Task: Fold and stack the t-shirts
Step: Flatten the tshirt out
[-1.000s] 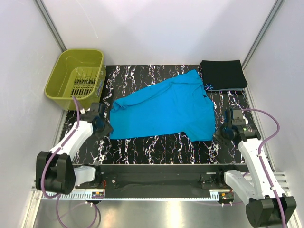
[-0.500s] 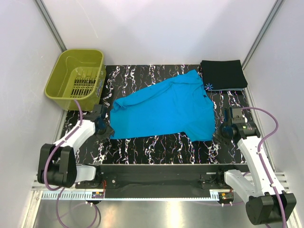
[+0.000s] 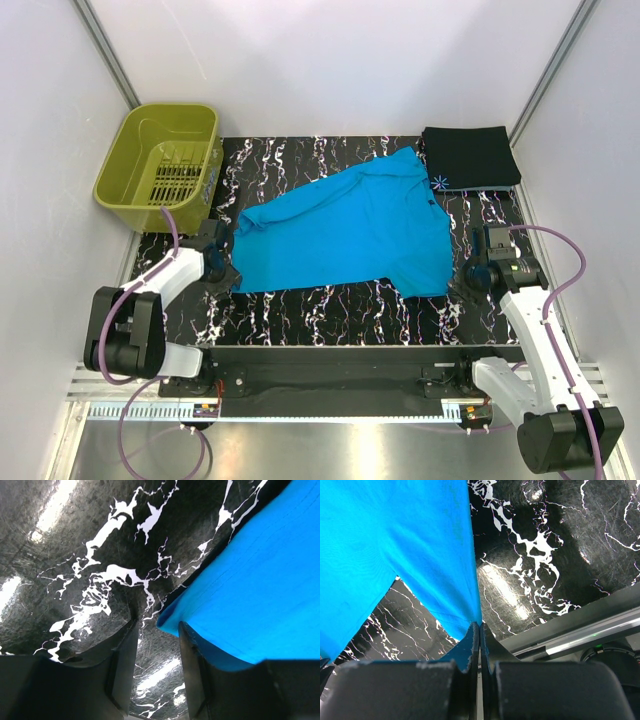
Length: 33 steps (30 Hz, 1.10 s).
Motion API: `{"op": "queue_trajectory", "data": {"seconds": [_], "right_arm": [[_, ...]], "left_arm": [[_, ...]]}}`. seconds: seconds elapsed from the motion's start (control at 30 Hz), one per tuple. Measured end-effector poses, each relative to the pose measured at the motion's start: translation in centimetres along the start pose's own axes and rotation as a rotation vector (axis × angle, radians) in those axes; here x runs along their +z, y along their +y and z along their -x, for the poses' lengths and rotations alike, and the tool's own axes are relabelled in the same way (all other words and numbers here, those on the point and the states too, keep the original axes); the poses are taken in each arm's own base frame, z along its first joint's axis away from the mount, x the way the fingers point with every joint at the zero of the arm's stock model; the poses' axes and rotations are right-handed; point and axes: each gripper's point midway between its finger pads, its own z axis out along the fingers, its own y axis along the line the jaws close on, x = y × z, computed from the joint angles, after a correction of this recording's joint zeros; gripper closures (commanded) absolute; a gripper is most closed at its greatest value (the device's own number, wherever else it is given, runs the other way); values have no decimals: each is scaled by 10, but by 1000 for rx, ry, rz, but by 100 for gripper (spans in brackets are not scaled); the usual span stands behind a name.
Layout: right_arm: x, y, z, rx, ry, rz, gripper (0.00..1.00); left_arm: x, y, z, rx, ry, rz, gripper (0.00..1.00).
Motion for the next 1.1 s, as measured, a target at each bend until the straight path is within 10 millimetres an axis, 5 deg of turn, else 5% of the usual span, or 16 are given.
{"op": "queue_trajectory", "data": {"seconds": [0.37,0.5,0.73,0.8,0.9,1.1], "right_arm": [[0,0,0,1,1,2,100],[0,1,0,4,1,3,100],[-5,10,8,6,-4,15,100],[-11,22,21,3,-24,28,100],[-30,53,60,-11,-106,67,100],[-118,132,171,-22,-421,245,100]], "left_arm": [[6,-4,2,2,-2,-7,72],[7,-9,4,-8,-3,-26,100],[3,-14,9,5,-12,-47,100],[-10,-21,17,22,-23,-58,100],[-51,-58,54,50,-124,-152,100],[-185,-131,129,83,-442,-430,100]]}}
